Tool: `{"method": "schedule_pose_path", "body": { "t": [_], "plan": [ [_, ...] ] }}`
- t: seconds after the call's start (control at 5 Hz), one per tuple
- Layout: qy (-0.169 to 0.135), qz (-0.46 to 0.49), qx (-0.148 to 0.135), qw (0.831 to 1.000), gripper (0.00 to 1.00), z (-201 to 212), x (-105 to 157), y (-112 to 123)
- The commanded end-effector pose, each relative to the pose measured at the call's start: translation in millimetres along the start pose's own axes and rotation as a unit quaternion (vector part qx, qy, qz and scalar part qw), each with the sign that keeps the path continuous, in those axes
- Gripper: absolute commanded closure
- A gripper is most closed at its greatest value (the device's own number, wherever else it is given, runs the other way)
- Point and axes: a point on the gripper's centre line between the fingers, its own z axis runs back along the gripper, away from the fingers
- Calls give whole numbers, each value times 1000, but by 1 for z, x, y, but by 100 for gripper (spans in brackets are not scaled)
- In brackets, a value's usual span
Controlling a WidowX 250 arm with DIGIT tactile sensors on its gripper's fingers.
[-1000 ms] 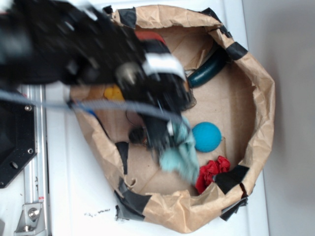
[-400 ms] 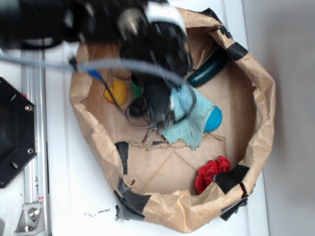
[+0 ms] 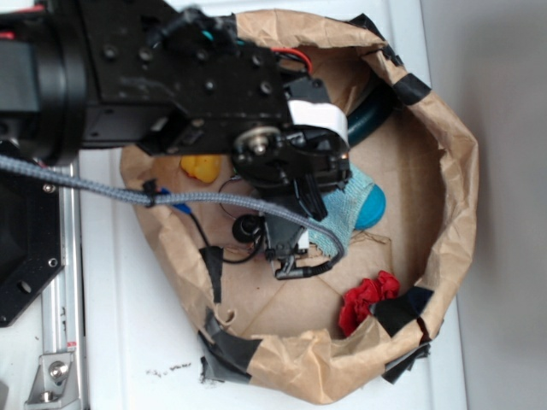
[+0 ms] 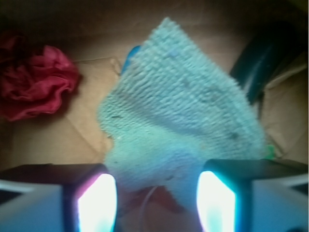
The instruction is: Grab the blue cloth.
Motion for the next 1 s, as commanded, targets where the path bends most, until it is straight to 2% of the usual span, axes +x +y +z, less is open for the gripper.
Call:
{"method": "schedule_pose_path", "body": {
  "t": [0.0, 0.2, 0.4, 0.6, 0.8],
  "plan": [
    [-57, 3, 60, 997, 0, 76, -17, 21],
    [-56, -6, 63, 996, 0, 72, -6, 24],
    [-37, -40, 15, 998, 0, 31, 10, 10],
    [-17, -65, 36, 997, 0, 6, 16, -2],
    [-9, -78, 18, 997, 0, -16, 21, -7]
  ]
}}
